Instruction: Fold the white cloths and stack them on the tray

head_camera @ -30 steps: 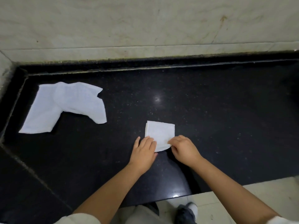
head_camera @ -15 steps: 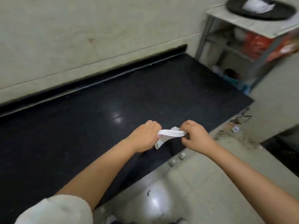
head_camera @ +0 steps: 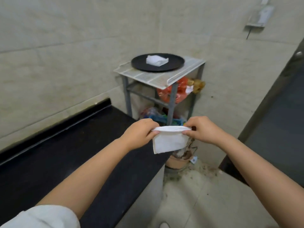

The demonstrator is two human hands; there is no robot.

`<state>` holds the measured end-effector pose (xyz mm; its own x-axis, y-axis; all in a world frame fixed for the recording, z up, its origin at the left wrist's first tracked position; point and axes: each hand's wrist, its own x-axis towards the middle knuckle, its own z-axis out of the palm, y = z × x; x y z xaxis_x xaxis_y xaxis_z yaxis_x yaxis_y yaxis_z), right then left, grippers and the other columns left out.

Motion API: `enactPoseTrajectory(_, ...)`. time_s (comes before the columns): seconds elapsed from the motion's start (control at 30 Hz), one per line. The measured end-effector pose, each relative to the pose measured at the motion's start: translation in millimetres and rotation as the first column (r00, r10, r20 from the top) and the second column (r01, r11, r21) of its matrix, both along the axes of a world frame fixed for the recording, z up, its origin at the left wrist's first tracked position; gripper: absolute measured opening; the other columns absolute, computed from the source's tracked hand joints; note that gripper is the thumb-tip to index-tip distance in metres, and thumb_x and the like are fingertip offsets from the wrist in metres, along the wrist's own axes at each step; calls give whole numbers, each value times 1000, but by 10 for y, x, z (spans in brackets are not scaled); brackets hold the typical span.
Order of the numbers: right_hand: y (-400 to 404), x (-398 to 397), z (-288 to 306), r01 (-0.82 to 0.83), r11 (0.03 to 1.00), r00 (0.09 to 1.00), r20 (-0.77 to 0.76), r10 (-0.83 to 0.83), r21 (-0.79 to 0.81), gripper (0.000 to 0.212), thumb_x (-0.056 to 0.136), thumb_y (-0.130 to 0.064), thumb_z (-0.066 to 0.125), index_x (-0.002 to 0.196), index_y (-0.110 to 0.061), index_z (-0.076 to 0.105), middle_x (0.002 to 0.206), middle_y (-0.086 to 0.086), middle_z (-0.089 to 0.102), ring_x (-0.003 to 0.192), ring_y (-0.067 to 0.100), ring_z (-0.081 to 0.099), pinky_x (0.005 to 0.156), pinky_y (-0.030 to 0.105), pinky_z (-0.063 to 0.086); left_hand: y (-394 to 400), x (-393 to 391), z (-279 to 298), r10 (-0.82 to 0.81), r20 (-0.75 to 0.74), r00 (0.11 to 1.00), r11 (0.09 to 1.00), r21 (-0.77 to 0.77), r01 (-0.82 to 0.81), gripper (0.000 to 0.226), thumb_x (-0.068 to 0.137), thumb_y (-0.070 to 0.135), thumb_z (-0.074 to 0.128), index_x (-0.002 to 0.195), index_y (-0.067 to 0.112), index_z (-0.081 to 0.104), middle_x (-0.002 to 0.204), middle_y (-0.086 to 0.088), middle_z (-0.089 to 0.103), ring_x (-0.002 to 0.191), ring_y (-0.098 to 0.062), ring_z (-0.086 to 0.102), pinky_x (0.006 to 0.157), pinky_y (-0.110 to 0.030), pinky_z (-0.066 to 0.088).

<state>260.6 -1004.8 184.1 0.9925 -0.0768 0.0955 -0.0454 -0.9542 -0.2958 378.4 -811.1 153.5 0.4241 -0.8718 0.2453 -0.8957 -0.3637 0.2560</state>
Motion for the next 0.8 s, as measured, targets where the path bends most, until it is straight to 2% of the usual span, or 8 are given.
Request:
enactPoseTrajectory(0.13,-753,648,318,-30,999,999,36,31,-39,22,86,-16,61,91,5,67,81,12,64,79,25,58,68,32,34,-753,651,272,39,64,997,996,-78,-34,29,94,31,46,107,10,61,98,-6,59,96,-21,54,78,-32,41)
enactPoseTrajectory(0.23,-1226,1242,561,-57,998,997,48,59,-36,18,84,-12,62,80,4,67,63,-3,59,65,16,55,65,30,36,-1240,1217,510,98,103,990,990,-110,-87,26,94,29,50,110,11,61,101,-6,59,98,-21,54,77,-29,39)
enactPoseTrajectory(0.3,-1491,1649,700,-59,998,997,56,61,-24,19,84,-13,62,85,5,68,71,7,68,72,24,62,72,35,47,-1501,1566,693,137,99,986,985,-121,-125,26,92,27,53,109,9,62,101,-8,60,97,-23,55,79,-31,42)
enactPoseTrajectory(0.4,-1822,2184,927,-22,990,996,94,9,141,16,86,-11,60,94,-1,69,86,11,71,66,15,65,71,22,54,-1811,1999,970,236,35,971,947,-232,-222,18,88,21,60,99,7,66,87,-4,62,77,-16,53,68,-22,33)
enactPoseTrajectory(0.47,-2047,2552,1055,-21,955,996,87,-6,296,13,86,-8,59,94,-3,68,75,10,70,49,1,62,54,7,49,-1997,2249,1129,290,-57,955,911,-289,-294,10,87,18,61,90,10,65,71,3,58,60,-10,49,62,-21,33)
enactPoseTrajectory(0.53,-2272,2943,1167,-14,897,998,68,-17,442,12,87,-3,56,92,-3,66,62,5,67,43,-2,60,54,10,52,-2188,2495,1243,329,-225,917,872,-299,-386,5,88,18,60,86,13,61,63,5,59,52,-9,56,56,-22,46)
enactPoseTrajectory(0.67,-2574,3753,1337,-123,952,987,134,87,281,14,81,-1,58,91,-5,67,67,4,65,53,-1,60,55,8,44,-2575,3022,1373,397,-554,732,711,-318,-626,19,89,11,58,72,15,51,76,-9,63,45,-4,62,66,-30,56)
enactPoseTrajectory(0.8,-2828,4607,1380,-232,960,938,297,178,155,15,81,-4,58,92,-3,69,92,16,69,86,25,60,60,26,31,-2938,3512,1426,649,-365,668,551,-380,-743,4,87,10,58,88,7,58,94,-17,66,80,-27,63,72,-28,45)
